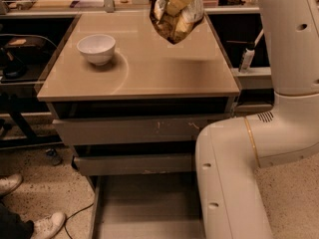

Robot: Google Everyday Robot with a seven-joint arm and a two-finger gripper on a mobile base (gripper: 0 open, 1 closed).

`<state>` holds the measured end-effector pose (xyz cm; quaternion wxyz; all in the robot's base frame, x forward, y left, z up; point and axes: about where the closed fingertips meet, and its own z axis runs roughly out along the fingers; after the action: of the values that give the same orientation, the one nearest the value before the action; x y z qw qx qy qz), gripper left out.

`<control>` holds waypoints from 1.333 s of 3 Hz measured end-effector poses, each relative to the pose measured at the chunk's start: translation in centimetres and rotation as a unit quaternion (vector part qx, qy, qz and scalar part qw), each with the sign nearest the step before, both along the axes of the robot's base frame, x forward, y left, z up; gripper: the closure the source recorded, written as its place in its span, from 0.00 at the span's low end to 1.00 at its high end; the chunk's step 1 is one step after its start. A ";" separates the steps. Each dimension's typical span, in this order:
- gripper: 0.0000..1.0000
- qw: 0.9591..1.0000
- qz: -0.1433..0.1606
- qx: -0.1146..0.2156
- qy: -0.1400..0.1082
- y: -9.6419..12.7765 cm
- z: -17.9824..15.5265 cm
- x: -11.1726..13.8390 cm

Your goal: Place brown chip bag into bottom drawer

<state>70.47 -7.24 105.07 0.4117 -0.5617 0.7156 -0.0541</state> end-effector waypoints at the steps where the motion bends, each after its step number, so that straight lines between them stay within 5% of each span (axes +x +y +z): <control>1: 1.00 0.999 -0.030 0.006 0.027 -1.1 -2.1 -2.8; 3: 1.00 0.993 -0.090 0.049 0.051 -1.6 -3.3 -13.0; 4: 1.00 0.989 -0.091 0.087 0.081 -0.6 -3.4 -18.3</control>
Offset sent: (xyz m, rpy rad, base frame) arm -0.1903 -0.0452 -0.0653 -0.0097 0.2529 -0.2770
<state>52.12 -7.87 101.63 0.3930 -0.4587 0.7968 0.0167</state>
